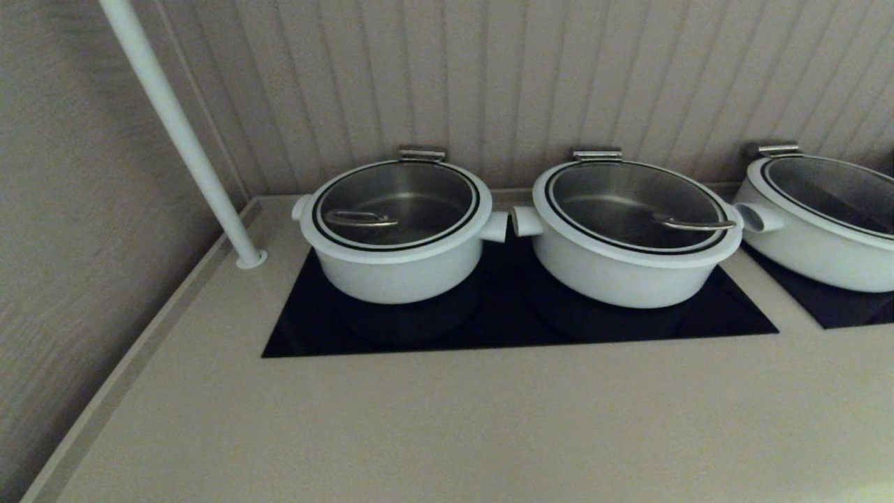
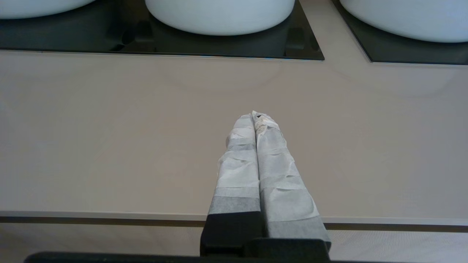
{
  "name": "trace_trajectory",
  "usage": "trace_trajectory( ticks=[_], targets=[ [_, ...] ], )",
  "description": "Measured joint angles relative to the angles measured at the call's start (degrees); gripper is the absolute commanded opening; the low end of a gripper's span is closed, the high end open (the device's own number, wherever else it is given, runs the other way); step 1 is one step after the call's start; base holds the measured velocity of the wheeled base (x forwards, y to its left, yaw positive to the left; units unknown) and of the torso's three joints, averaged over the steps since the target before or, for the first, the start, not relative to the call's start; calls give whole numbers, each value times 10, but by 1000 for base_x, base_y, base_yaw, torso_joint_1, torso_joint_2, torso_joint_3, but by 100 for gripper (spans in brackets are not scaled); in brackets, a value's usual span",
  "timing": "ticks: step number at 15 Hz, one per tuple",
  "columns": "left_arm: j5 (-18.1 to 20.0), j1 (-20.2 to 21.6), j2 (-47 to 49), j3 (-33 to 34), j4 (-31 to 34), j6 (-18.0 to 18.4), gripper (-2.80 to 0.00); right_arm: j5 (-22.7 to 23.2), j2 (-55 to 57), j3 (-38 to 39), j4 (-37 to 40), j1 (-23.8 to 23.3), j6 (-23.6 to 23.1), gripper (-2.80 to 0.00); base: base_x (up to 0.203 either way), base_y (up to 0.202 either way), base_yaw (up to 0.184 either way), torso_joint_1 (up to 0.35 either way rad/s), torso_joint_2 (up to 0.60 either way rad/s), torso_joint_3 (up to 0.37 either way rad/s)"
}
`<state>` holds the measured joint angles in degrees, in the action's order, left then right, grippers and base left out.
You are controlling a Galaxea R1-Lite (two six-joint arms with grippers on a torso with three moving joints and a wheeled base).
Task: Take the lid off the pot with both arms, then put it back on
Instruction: Open the food pot lid a small opening with the left arm
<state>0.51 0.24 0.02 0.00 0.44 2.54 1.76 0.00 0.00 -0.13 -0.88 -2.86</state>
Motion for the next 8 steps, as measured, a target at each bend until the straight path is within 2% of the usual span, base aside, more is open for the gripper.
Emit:
trace_trajectory(
  ticks=[8],
  targets=[
    [0,0,0,0,0,-7,-280,0,0,0,0,0,0,-280,0,0,0,0,0,0]
  ],
)
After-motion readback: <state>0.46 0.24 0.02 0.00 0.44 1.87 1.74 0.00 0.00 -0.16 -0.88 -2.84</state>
